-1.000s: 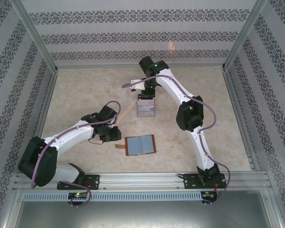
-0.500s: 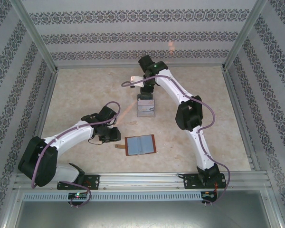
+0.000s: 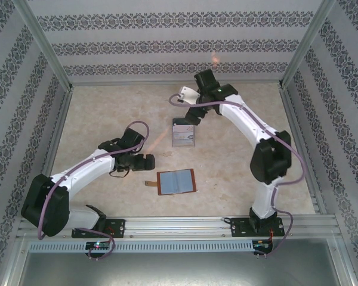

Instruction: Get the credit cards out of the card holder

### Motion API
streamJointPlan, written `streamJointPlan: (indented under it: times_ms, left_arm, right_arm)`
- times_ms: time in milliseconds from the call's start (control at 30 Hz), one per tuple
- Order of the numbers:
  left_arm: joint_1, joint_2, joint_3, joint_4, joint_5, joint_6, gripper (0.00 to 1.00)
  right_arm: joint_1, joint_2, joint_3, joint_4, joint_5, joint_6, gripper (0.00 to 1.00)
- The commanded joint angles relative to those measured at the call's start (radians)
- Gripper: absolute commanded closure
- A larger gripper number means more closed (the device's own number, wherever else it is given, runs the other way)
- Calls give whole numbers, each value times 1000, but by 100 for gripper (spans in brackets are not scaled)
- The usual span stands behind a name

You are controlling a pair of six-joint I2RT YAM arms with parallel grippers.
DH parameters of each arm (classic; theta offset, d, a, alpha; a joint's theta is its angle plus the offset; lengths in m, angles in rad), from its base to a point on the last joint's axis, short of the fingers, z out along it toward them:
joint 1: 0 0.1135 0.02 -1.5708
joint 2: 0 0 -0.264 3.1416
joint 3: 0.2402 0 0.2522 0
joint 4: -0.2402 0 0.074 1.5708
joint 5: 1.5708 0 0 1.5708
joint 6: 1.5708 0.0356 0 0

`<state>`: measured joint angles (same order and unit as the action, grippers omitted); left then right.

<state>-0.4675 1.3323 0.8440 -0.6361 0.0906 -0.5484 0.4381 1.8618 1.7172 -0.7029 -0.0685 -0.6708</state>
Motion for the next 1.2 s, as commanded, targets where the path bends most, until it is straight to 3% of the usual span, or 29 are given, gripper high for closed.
streamJointPlan:
  times_ms: [0, 267, 433, 600, 800, 1000, 1100, 1167]
  left_arm:
    - [36, 14, 46, -1, -113, 57, 0]
    - [161, 62, 49, 126, -321, 168, 0]
    - [231, 42, -51, 333, -507, 258, 0]
    - [302, 23, -152, 579, -594, 393, 0]
    - [412, 93, -325, 1058, -432, 469, 0]
    - [471, 174, -358, 1315, -273, 472, 0]
    - [474, 198, -336, 1293, -236, 486, 0]
    - [475, 203, -352, 1322, -175, 509, 0]
  right_arm:
    - [-27, -106, -177, 199, 45, 157, 2]
    - [-143, -323, -624, 509, 85, 411, 2]
    - [-244, -394, -875, 751, 108, 520, 2]
    - [-318, -425, -1058, 1014, 120, 587, 2]
    - [-369, -379, -1165, 1265, 134, 641, 2]
    - [-420, -395, -1256, 1411, 74, 685, 2]
    - [-423, -350, -1327, 1593, 66, 685, 2]
    - [-423, -355, -1328, 1578, 77, 688, 2]
